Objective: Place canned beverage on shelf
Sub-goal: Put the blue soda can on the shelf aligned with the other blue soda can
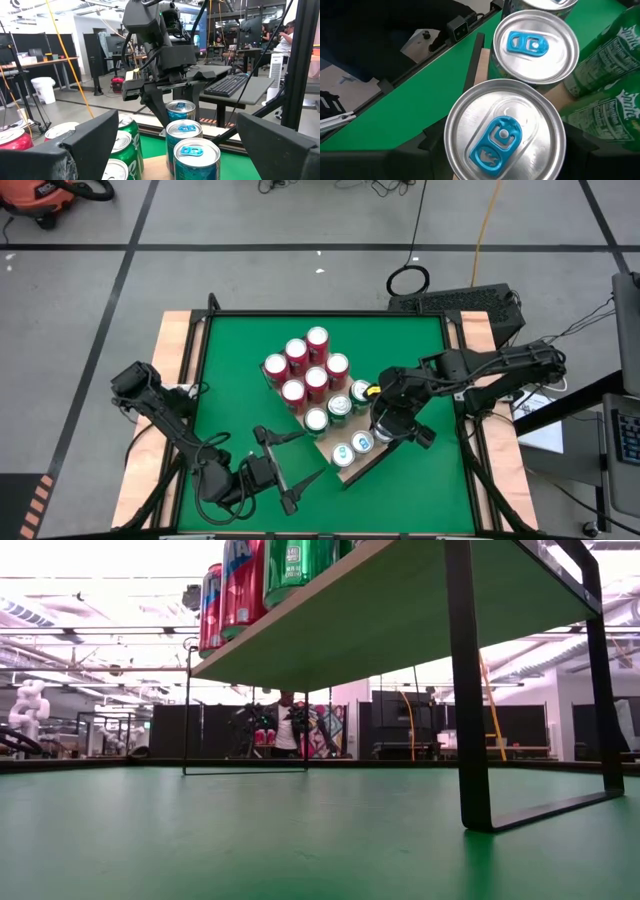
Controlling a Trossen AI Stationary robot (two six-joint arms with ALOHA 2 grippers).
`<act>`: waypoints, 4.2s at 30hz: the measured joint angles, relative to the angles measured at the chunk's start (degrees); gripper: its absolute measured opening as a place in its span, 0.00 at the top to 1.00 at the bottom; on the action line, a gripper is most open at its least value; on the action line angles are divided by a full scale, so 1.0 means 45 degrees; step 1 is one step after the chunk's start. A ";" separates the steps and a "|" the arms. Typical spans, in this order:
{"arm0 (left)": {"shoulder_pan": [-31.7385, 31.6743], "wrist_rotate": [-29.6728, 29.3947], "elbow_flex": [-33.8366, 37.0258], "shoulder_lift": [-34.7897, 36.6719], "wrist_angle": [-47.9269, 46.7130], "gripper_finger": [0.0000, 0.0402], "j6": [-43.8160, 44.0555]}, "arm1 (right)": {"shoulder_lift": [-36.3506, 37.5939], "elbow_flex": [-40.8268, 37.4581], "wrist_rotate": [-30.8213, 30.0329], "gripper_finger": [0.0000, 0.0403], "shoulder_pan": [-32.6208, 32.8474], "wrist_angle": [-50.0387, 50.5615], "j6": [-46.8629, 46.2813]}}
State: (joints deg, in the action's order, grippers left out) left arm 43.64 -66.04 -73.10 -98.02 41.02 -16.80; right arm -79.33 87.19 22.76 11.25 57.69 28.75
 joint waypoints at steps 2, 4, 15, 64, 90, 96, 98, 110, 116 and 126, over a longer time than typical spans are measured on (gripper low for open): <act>0.0000 0.0000 0.0000 0.0000 0.0004 0.01 0.0003 | 0.0000 -0.0139 0.0002 0.42 0.0000 -0.0172 0.0005; 0.0000 0.0000 0.0000 0.0000 0.0004 0.01 0.0005 | 0.0000 -0.0295 0.0000 0.42 0.0000 -0.0183 -0.0009; 0.0000 0.0000 0.0000 0.0000 0.0004 0.01 0.0010 | 0.0019 -0.0605 0.0015 0.42 0.0000 -0.0477 -0.0270; 0.0000 0.0000 -0.0005 0.0000 -0.0035 0.01 0.0000 | 0.1932 -0.0051 -0.0381 0.28 0.0034 -0.1848 -0.3916; 0.0000 -0.0016 -0.0005 0.0000 0.0009 0.01 -0.0005 | 0.3244 -0.2994 -0.3395 0.55 0.0709 -0.0966 -0.5362; 0.0000 -0.0049 -0.0005 0.0000 0.0009 0.01 0.0000 | 0.3246 -0.3199 -0.3395 0.59 0.0709 -0.1420 -0.5270; 0.0000 -0.0053 -0.0005 0.0000 0.0009 0.01 0.0005 | 0.3249 -0.3199 -0.3395 0.59 0.0709 -0.1478 -0.5265; 0.0000 -0.0063 -0.0005 0.0000 0.0009 0.01 0.0010 | 0.3249 -0.3199 -0.3351 0.59 0.0858 -0.1602 -0.5377; 0.0000 -0.0063 -0.0005 0.0000 0.0009 0.01 0.0010 | 0.3249 -0.3199 -0.3342 0.59 0.1150 -0.1855 -0.5251; 0.0000 -0.0063 -0.0005 0.0000 0.0014 0.01 0.0019 | 0.3249 -0.3199 -0.3361 0.59 0.1190 -0.1817 -0.5139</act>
State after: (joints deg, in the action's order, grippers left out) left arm 43.64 -66.32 -73.12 -98.02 41.08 -16.71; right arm -64.71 72.79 7.64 16.60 49.52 5.63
